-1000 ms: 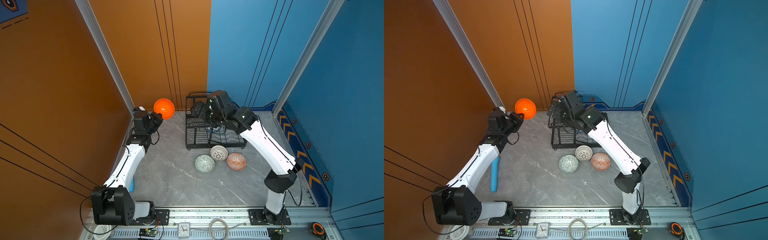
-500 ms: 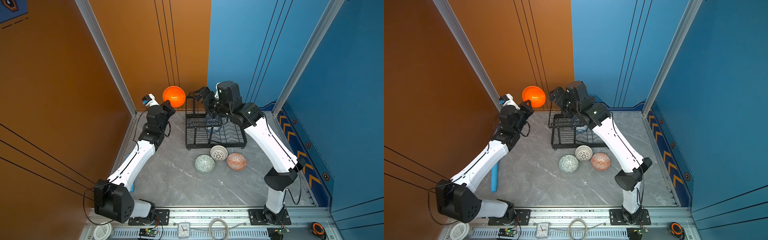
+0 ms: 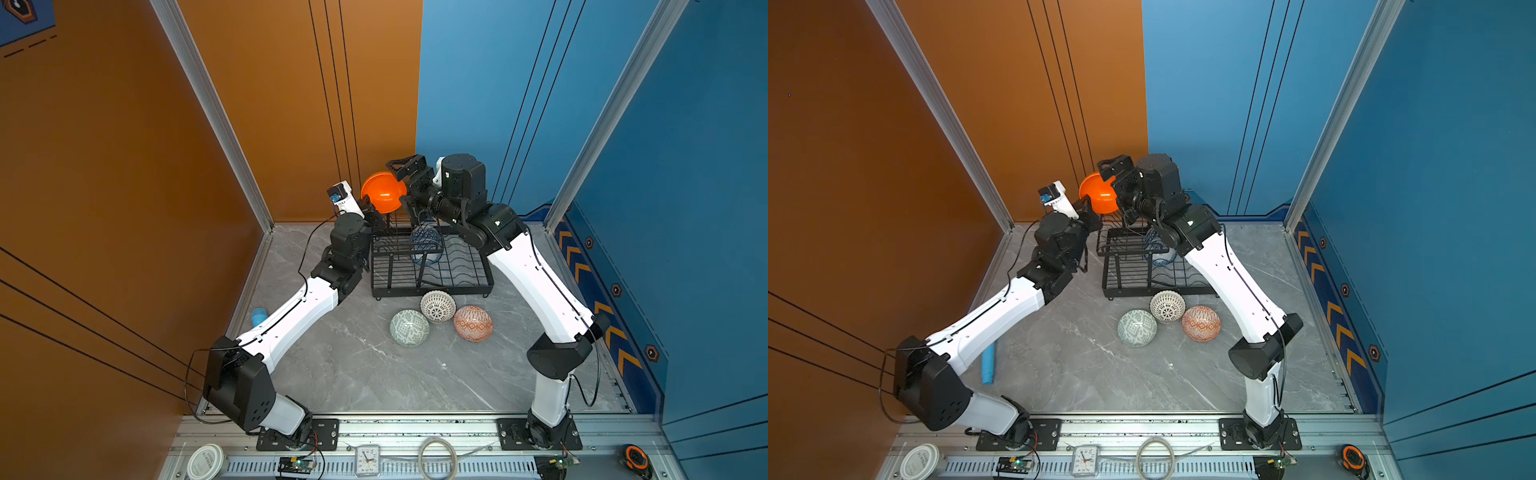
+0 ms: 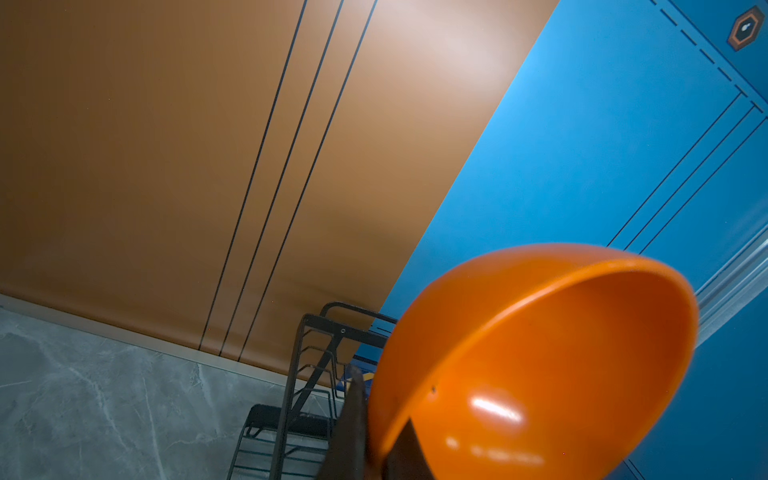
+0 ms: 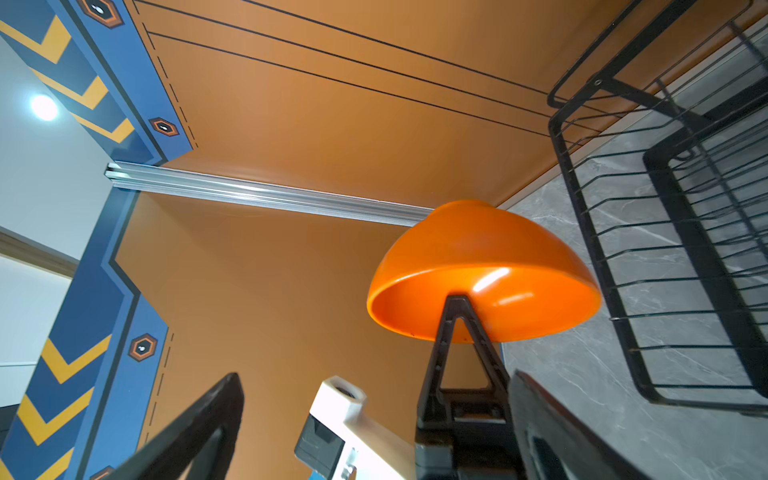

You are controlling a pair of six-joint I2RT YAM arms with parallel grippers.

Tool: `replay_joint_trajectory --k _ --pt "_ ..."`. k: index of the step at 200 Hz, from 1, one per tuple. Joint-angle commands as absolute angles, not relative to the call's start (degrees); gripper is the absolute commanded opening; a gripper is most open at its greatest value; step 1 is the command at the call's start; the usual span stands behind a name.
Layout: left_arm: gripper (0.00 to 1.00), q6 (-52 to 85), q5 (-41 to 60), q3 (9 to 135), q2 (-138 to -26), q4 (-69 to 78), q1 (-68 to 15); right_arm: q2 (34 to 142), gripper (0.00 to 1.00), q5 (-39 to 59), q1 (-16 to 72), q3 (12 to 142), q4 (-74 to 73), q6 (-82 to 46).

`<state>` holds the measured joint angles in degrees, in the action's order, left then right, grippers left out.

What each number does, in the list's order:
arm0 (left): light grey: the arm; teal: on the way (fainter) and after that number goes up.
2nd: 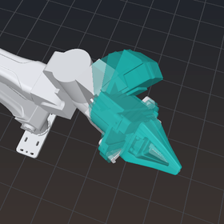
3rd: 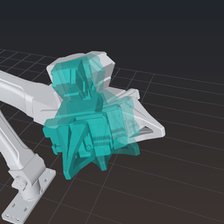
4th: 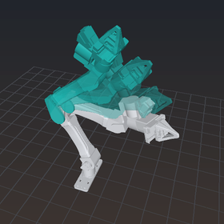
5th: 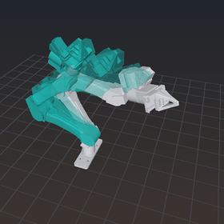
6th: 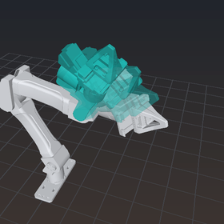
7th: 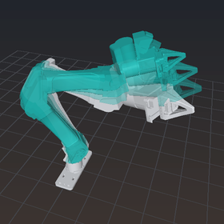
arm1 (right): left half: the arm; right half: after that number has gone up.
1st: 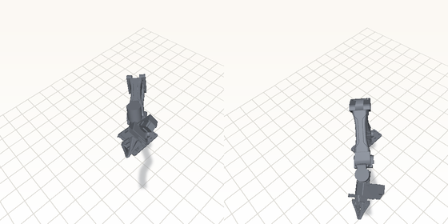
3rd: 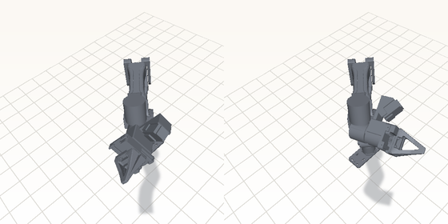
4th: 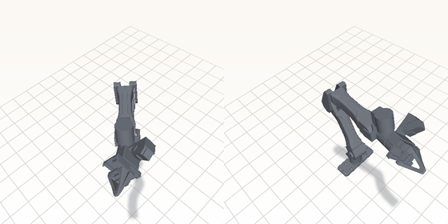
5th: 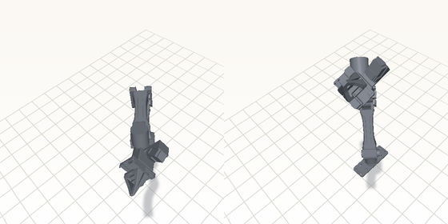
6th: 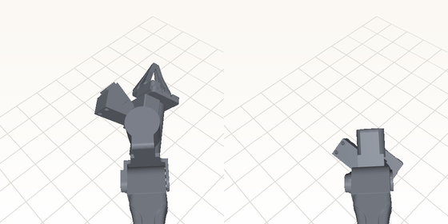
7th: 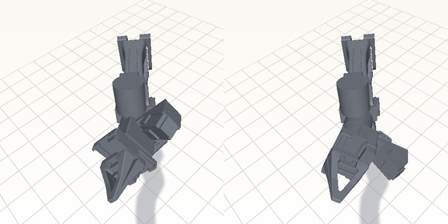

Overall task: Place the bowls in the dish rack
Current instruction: 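Close the right gripper on the orange bowl rim while the left gripper holds it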

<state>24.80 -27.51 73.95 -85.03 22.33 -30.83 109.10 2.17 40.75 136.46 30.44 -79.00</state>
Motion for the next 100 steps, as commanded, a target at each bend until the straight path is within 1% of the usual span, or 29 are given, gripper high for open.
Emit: replay_joint_trajectory --k 1,59,100 --pt "0.0 19.9 -31.5 75.8 -85.2 28.1 -32.5 110.3 0.97 0.3 40.6 137.9 26.6 -82.8" --pt "0.0 15.6 -33.6 75.6 -86.2 32.7 -35.7 110.5 0.84 -1.6 37.5 137.6 26.6 -83.0" --pt "0.0 12.1 -34.6 75.1 -86.7 34.8 -37.6 111.1 0.7 -1.7 36.7 137.6 26.1 -83.6"
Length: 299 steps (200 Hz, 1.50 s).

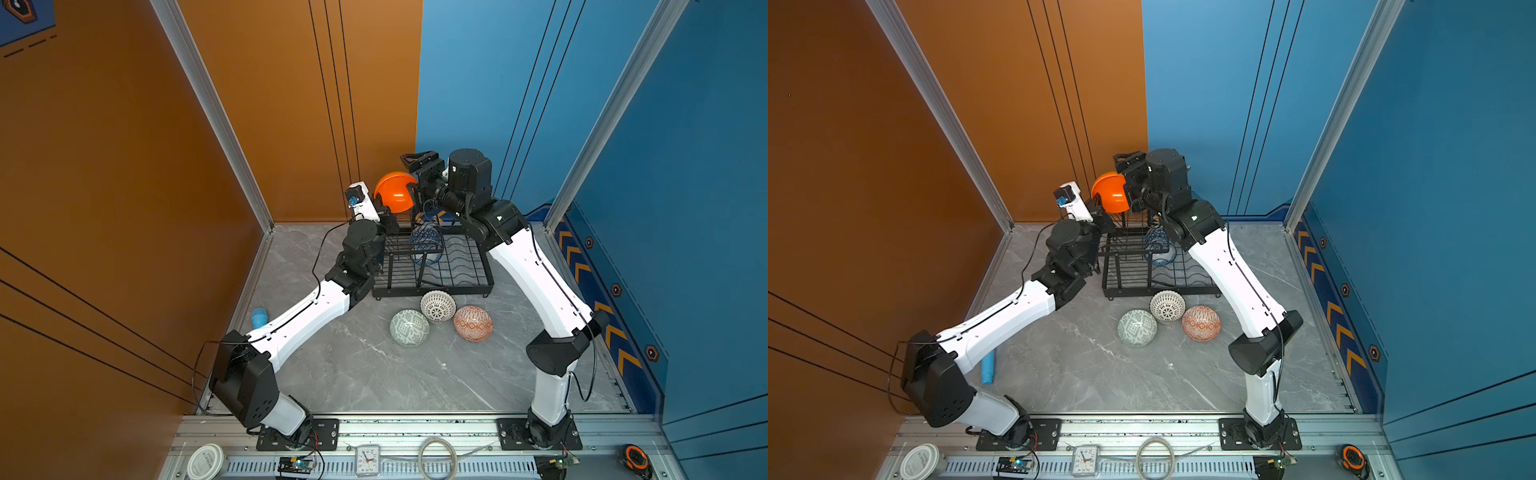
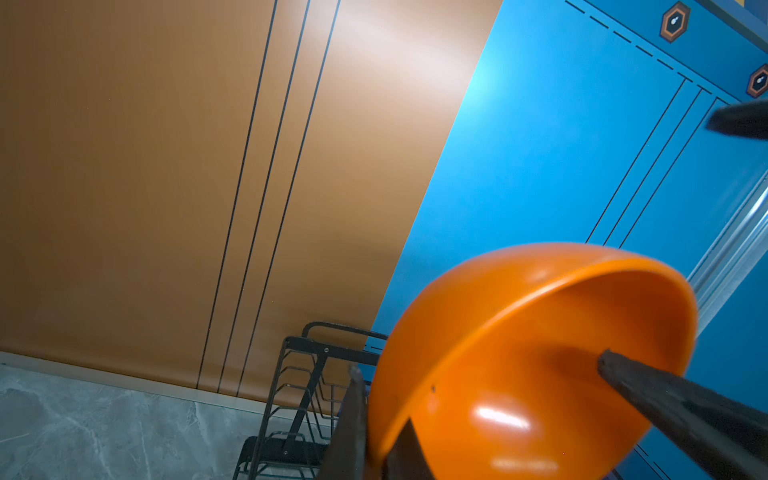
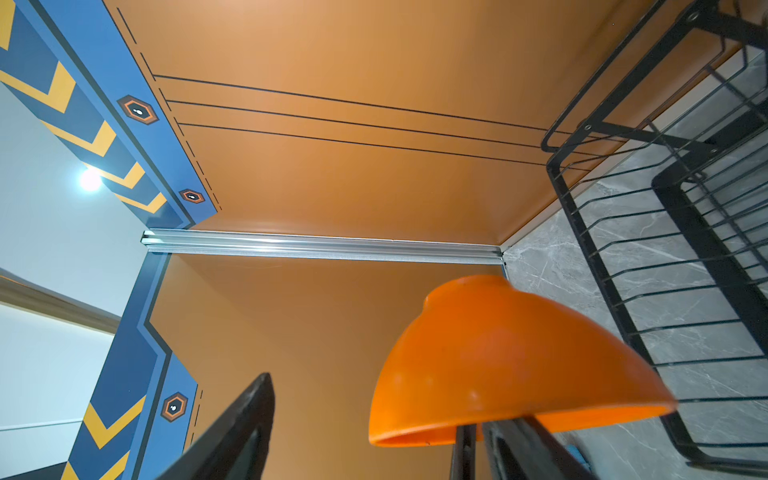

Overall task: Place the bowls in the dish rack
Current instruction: 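Close the right gripper on the orange bowl rim while the left gripper holds it, then open the left gripper and draw it back while the right gripper holds the bowl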

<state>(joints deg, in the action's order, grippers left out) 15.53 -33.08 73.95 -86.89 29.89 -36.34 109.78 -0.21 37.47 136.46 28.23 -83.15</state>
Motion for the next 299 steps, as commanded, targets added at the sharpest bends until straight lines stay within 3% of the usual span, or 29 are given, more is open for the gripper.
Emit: replay_joint_trajectory --k 1,142,191,213,239,274,299 --pt "0.0 12.1 -34.7 75.1 -86.7 34.9 -37.6 111.2 0.69 -1.6 36.7 137.6 26.1 -83.6" --pt "0.0 3.8 -33.9 73.6 -86.7 37.8 -39.0 113.0 0.09 -3.7 37.1 137.7 24.6 -84.4" --pt "0.0 3.7 -34.6 73.3 -86.3 37.8 -38.4 113.1 0.0 -3.1 37.0 137.7 23.5 -84.4" --pt "0.11 3.6 -35.2 72.9 -85.8 37.8 -38.4 113.1 0.0 -2.9 37.0 137.4 23.9 -83.7" --pt "0.32 3.7 -35.3 71.9 -85.0 37.7 -38.1 113.3 0.0 -2.4 36.9 136.8 23.8 -82.5" --pt "0.44 4.4 -36.0 69.9 -83.4 37.3 -37.6 113.4 0.0 -1.3 36.6 136.3 23.0 -81.3" --pt "0.7 5.3 -36.2 69.0 -81.5 35.5 -37.5 113.1 0.0 -0.6 36.1 136.3 21.3 -80.6"
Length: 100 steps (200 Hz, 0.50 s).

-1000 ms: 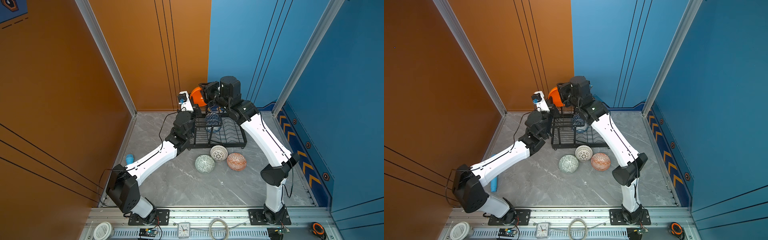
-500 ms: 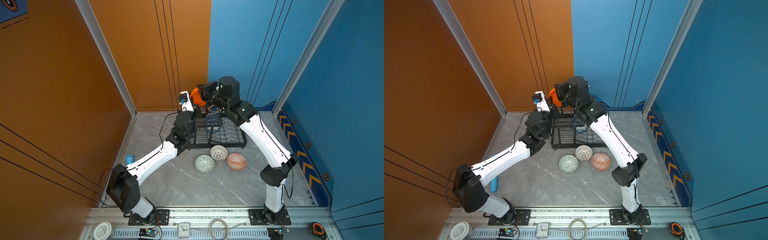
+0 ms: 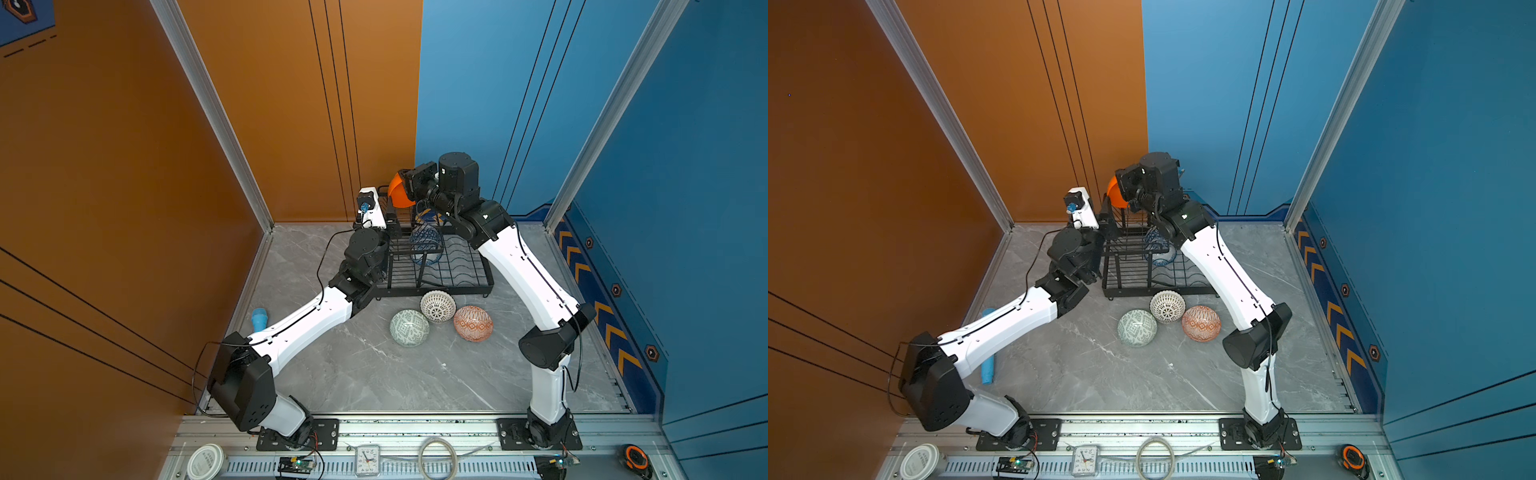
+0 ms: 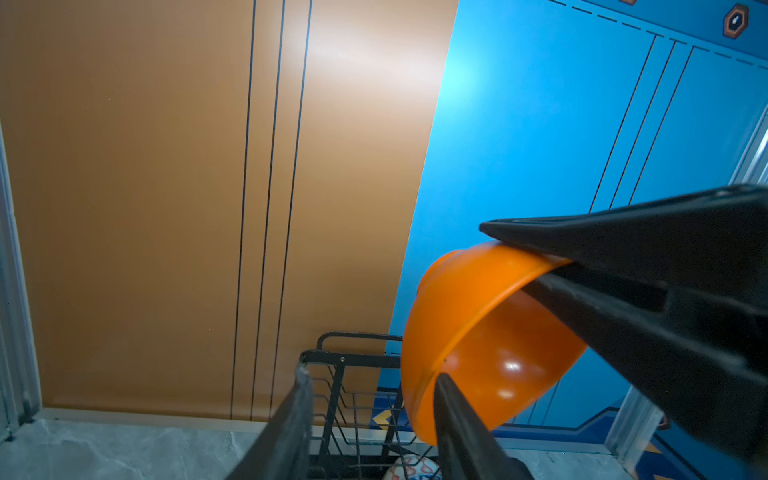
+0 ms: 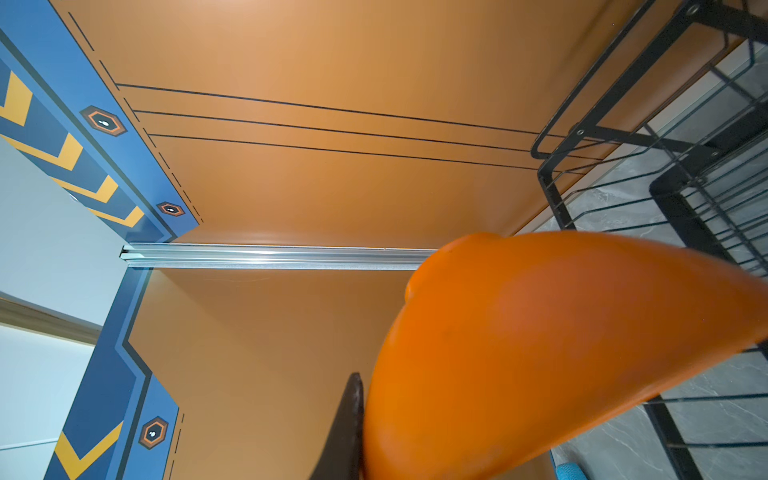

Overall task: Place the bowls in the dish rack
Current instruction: 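Open the left gripper and draw it back while the right gripper holds the bowl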

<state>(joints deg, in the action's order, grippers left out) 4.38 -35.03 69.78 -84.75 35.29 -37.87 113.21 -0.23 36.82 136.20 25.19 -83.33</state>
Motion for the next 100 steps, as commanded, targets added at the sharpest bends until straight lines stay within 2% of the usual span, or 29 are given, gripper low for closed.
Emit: replay_joint_trajectory --k 1,10,15,63,100 --pt "0.71 5.3 -36.3 69.0 -81.3 35.3 -37.5 113.1 0.0 -0.6 36.1 136.3 21.3 -80.5" --pt "0.84 5.7 -36.5 69.0 -80.6 33.9 -37.5 112.9 0.0 -0.1 35.7 136.3 21.0 -80.5" --pt "1.0 6.0 -36.5 69.1 -80.2 32.9 -37.5 112.9 0.0 0.1 35.4 136.3 20.9 -80.5" --pt "0.98 14.7 -32.8 72.3 -76.1 12.6 -36.4 110.8 0.0 2.0 32.7 135.5 20.4 -77.6" --pt "0.98 19.5 -30.1 73.7 -73.3 0.3 -34.7 105.1 0.0 2.1 29.4 127.4 20.4 -73.3"
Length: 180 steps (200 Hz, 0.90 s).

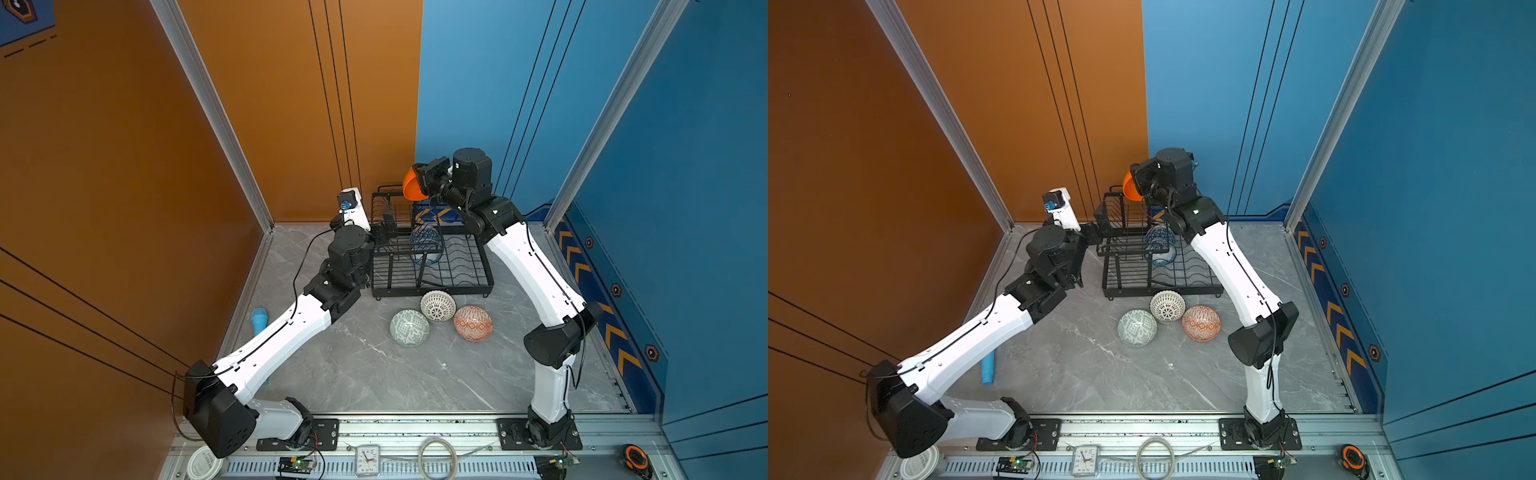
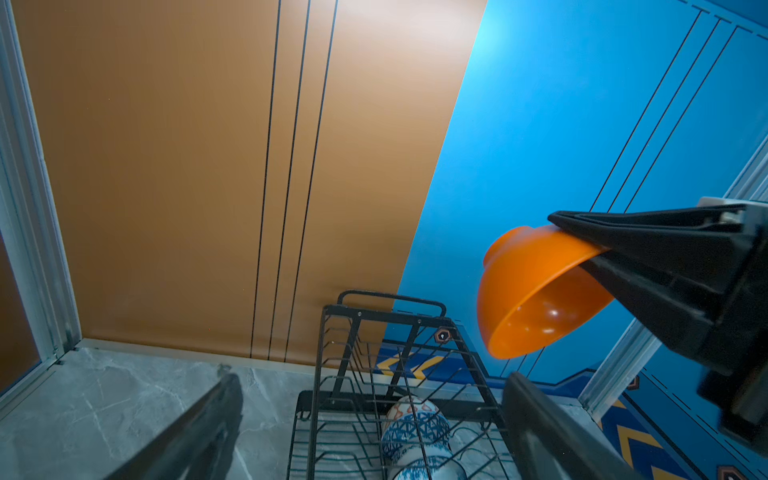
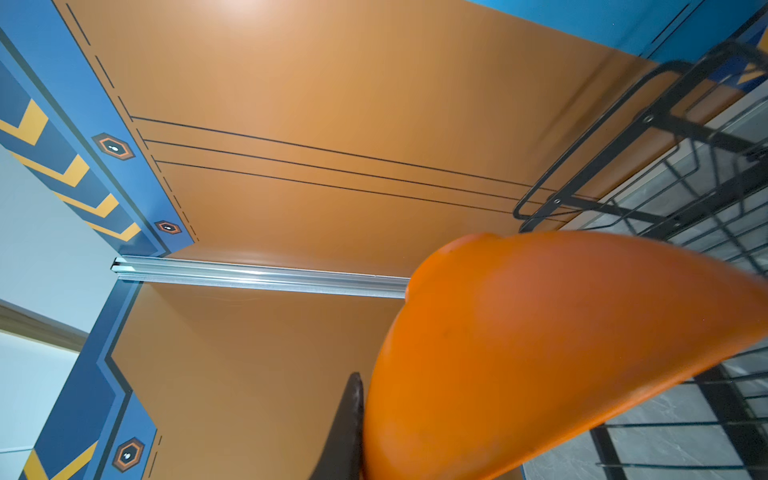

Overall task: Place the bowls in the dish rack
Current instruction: 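Open the left gripper and draw it back while the right gripper holds the bowl, then lower the orange bowl with the right gripper into the rack beside the blue bowls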

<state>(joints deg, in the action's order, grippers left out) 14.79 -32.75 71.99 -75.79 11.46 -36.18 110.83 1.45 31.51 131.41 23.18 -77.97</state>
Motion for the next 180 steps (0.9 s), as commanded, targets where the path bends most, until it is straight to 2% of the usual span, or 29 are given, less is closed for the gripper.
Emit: replay_joint_trajectory --k 1,45,113,180 --pt "0.98 19.6 -30.0 73.7 -73.3 0.1 -34.6 104.8 0.0 2.2 29.3 127.2 20.4 -73.2" --pt "0.98 26.4 -25.5 72.6 -70.0 -9.3 -28.1 96.9 0.0 1.3 25.5 115.6 19.9 -69.1" --pt "0.98 34.1 -16.4 64.9 -63.7 -13.3 -19.1 85.6 0.0 -1.2 21.3 93.9 13.5 -65.5" --pt "0.98 40.0 -11.2 60.6 -62.9 -14.5 -18.2 79.3 0.0 -1.8 19.3 73.0 -1.7 -65.0"
